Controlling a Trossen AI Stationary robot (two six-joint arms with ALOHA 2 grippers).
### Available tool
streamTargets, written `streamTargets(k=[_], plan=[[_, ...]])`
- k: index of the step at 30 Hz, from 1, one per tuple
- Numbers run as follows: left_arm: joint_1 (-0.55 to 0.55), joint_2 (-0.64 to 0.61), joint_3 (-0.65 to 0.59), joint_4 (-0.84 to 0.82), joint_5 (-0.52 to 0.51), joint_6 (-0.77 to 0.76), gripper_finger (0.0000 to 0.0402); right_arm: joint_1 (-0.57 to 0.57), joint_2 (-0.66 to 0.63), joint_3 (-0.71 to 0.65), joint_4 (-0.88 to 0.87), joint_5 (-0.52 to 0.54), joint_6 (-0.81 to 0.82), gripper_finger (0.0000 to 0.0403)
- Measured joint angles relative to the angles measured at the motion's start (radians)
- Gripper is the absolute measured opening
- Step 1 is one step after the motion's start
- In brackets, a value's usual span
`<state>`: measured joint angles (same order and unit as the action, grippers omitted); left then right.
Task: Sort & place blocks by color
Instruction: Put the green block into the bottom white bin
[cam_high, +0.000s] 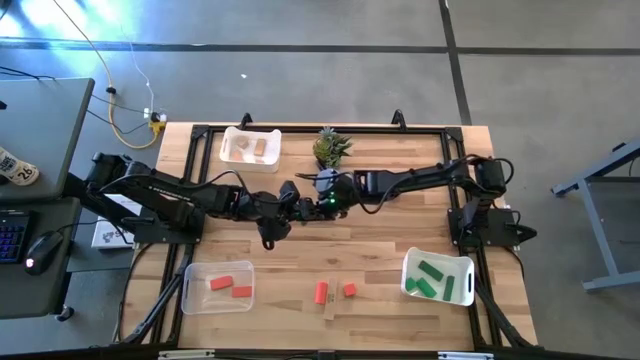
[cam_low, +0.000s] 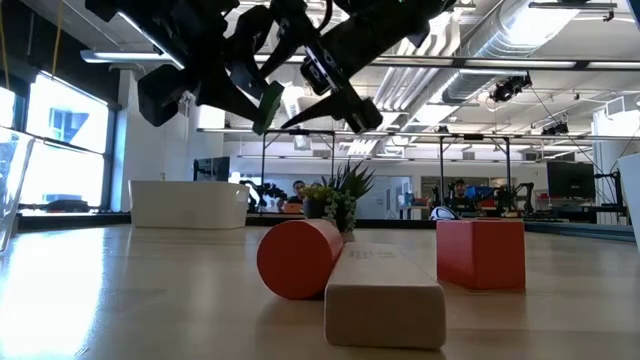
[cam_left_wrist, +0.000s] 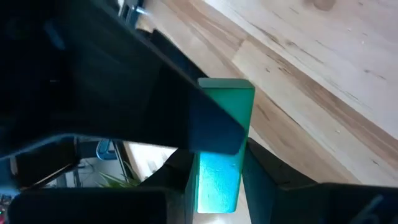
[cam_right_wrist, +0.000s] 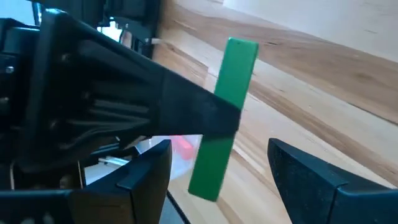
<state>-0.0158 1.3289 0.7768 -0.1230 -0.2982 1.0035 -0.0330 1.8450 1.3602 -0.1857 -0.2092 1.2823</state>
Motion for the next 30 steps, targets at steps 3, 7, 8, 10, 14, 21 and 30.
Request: streamTargets(k=[3,7,8,10,14,21,30], plan=[[0.001,0.0,0.0,0.008,-0.003,-0.003,0.0071,-0.005,0.009,0.0,0.006,0.001,0.003,0.0245],[0.001,0.001,-0.001,0.006,-0.007,-0.006,0.0071,-0.005,0.018,0.0,0.012,-0.004,0.005,0.0202],[0.001,0.0,-0.001,0.008,-0.007,-0.006,0.0071,-0.005,0.019,0.0,0.011,-0.005,0.005,0.0186],[0.001,0.001,-0.001,0.008,-0.007,-0.006,0.0072,-0.005,0.02,0.0,0.015,-0.008,0.002,0.0148],[0.001,0.002,-0.001,0.011,-0.005,-0.003,0.008,-0.005,0.02,0.0,0.022,-0.008,-0.027,0.0065],[0.0,0.002,-0.001,0.013,0.004,-0.006,0.0099,0.0,0.02,0.0,0.007,-0.027,-0.077,0.0032],[-0.001,0.002,-0.001,0.015,0.007,-0.067,0.0133,0.037,0.02,0.002,-0.04,0.016,-0.076,0.0028]])
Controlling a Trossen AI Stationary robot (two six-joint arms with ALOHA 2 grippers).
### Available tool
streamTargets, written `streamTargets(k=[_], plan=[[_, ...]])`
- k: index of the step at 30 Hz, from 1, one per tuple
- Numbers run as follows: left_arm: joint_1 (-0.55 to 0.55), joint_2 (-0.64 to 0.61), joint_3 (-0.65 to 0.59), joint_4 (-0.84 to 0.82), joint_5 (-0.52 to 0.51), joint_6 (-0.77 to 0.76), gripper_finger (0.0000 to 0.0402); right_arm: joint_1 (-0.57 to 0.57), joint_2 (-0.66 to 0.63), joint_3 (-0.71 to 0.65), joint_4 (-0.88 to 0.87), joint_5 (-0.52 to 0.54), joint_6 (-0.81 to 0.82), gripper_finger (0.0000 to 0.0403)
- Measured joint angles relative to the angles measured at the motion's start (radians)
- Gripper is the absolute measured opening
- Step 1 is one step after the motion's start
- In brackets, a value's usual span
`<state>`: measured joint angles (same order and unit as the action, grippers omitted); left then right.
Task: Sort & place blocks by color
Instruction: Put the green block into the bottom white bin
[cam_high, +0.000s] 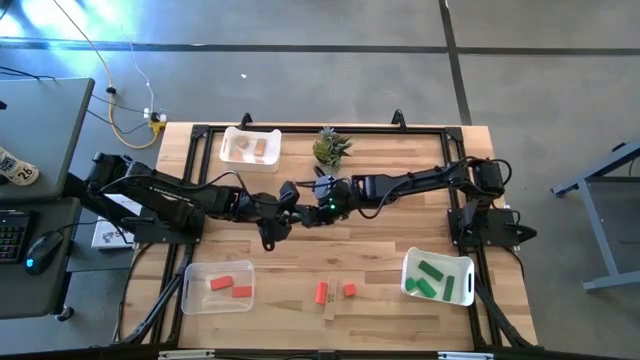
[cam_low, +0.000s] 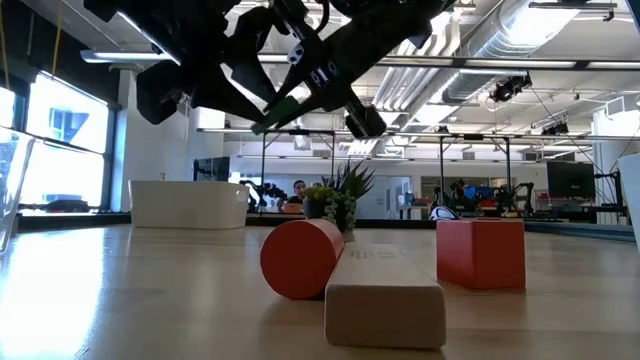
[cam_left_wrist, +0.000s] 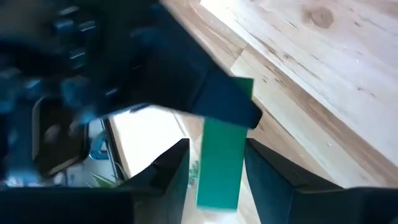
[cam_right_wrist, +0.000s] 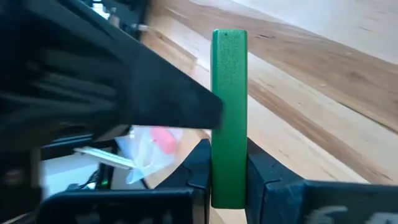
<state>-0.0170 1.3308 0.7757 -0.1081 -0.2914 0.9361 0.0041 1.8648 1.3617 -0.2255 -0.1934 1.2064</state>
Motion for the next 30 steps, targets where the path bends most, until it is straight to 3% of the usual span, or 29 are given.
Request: streamTargets(k=[8,14,19,30], plan=[[0.001,-0.002,0.002,0.007,-0.08,-0.187,0.0173,0.068,0.003,-0.004,-0.177,0.026,0.059,0.0029],[0.013,-0.002,0.002,0.001,-0.139,-0.307,0.018,0.152,-0.002,-0.004,-0.242,0.021,0.144,0.003],[0.024,-0.002,0.002,-0.001,-0.14,-0.386,0.0175,0.223,-0.031,-0.003,-0.302,0.095,0.206,0.0031],[0.024,-0.002,0.001,-0.004,-0.132,-0.466,0.0172,0.349,-0.139,-0.003,-0.632,0.263,0.32,0.0031]])
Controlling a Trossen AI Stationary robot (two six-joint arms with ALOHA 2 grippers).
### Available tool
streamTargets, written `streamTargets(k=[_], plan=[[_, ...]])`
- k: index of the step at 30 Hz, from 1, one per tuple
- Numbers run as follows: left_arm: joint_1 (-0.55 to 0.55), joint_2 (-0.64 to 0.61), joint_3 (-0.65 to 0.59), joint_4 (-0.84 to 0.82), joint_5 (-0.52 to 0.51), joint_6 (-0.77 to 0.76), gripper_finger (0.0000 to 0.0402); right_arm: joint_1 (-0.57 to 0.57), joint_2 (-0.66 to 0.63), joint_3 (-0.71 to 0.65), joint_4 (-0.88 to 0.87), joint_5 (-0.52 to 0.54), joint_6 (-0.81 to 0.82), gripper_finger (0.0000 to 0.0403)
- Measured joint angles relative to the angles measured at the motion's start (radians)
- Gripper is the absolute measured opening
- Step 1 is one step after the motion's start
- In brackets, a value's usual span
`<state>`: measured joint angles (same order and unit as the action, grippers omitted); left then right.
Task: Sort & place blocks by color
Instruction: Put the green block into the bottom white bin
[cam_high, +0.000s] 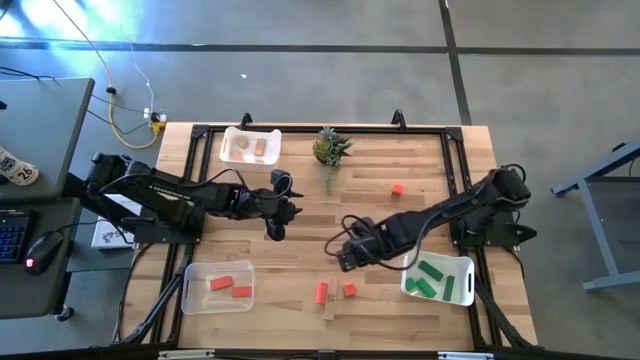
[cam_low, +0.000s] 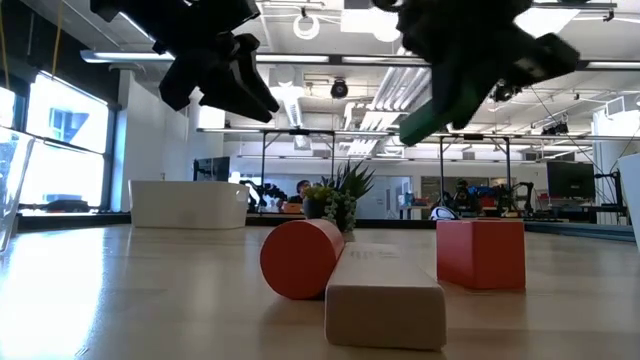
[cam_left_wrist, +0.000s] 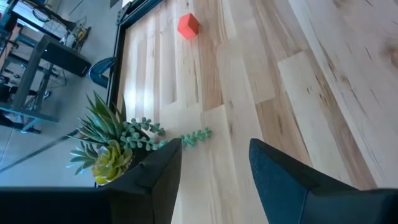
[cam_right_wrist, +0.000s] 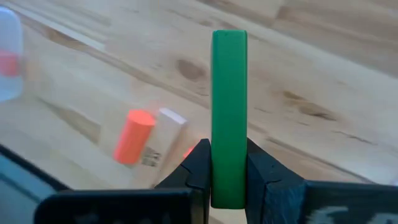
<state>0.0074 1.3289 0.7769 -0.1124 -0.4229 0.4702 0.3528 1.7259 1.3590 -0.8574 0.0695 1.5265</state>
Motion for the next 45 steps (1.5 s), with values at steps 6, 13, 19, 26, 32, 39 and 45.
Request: streamTargets(k=[6,13,19,26,32,39,45], plan=[[0.0,0.0,0.0,0.005,-0.005,-0.002,0.0172,0.051,-0.033,0.001,-0.151,0.079,-0.001,0.0031],[0.0,0.001,-0.001,0.004,-0.05,-0.074,0.0172,0.121,-0.066,0.001,-0.361,0.078,0.012,0.0031],[0.013,0.001,-0.001,0.005,-0.087,-0.087,0.0172,0.215,-0.082,0.001,-0.515,-0.013,0.021,0.0032],[0.048,0.001,-0.001,0.005,-0.087,-0.16,0.0172,0.331,-0.082,0.001,-0.591,-0.079,0.072,0.0032],[0.073,0.001,-0.001,0.006,-0.087,-0.172,0.0172,0.417,-0.082,0.001,-0.614,-0.116,0.184,0.0032],[0.092,0.001,-0.001,0.012,-0.083,-0.168,0.0172,0.482,-0.081,0.001,-0.614,-0.115,0.319,0.0032],[0.091,0.001,-0.001,0.058,-0.078,-0.155,0.0172,0.5,-0.06,-0.021,-0.578,-0.105,0.402,0.0032]])
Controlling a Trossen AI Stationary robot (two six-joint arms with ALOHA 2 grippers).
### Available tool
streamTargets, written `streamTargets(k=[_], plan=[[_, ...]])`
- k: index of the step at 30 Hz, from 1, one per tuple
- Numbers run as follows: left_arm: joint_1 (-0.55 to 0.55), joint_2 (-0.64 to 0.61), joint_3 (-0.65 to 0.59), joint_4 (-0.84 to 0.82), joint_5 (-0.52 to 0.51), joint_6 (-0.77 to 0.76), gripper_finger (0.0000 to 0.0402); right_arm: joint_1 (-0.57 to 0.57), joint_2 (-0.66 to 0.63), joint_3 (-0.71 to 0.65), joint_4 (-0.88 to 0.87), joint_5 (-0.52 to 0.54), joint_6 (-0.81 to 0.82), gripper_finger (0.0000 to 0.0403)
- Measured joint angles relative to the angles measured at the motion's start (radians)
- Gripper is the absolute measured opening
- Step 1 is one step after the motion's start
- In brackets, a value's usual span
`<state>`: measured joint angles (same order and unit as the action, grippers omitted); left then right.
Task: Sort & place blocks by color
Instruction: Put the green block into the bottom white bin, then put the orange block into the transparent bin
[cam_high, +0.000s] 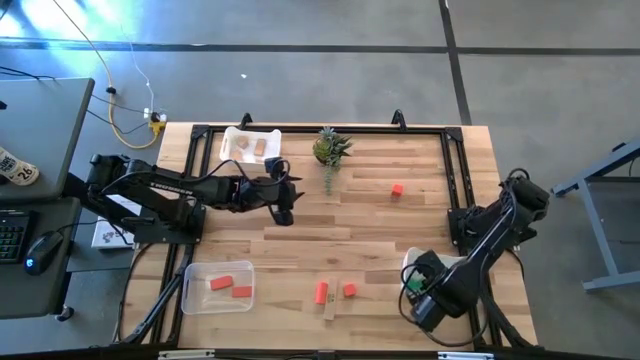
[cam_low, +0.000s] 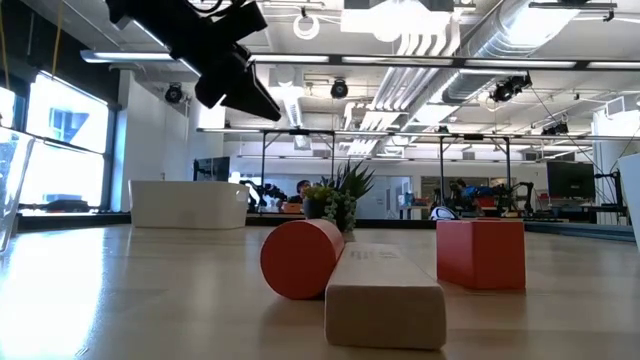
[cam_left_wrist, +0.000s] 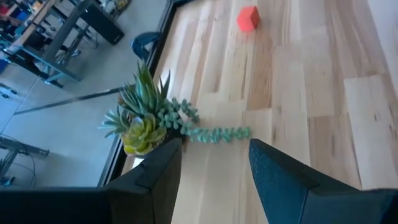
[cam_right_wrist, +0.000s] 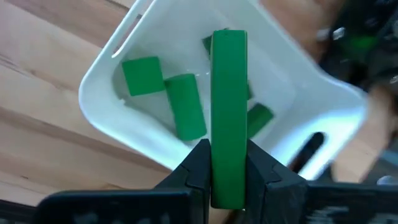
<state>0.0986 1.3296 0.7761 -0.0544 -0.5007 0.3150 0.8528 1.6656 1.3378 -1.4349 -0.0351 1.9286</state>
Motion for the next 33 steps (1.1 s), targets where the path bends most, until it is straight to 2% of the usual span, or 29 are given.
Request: streamTargets(k=[3,9,15,18,26,29,33], plan=[[0.0,0.0,0.0,0.028,0.001,0.002,0.0172,-0.001,0.002,-0.058,0.099,-0.026,0.022,0.0032],[0.0,0.0,0.0,0.039,0.002,0.002,0.0172,-0.001,0.002,-0.13,0.133,-0.045,0.138,0.0032],[0.0,0.0,0.0,0.038,0.002,0.002,0.0172,-0.002,0.002,-0.173,0.207,-0.047,0.136,0.0037],[0.0,0.0,0.0,0.037,0.002,0.002,0.0172,-0.004,0.001,-0.176,0.206,-0.064,0.139,0.006],[0.0,0.0,0.0,0.037,0.002,0.002,0.0172,-0.02,0.001,-0.176,0.173,-0.082,0.132,0.0154],[0.0,0.0,0.0,0.037,0.002,0.002,0.0172,-0.028,-0.004,-0.176,0.139,-0.062,0.137,0.0175],[0.0,0.0,0.0,0.038,0.002,0.002,0.0172,-0.043,-0.045,-0.176,0.106,0.03,0.163,0.0182]])
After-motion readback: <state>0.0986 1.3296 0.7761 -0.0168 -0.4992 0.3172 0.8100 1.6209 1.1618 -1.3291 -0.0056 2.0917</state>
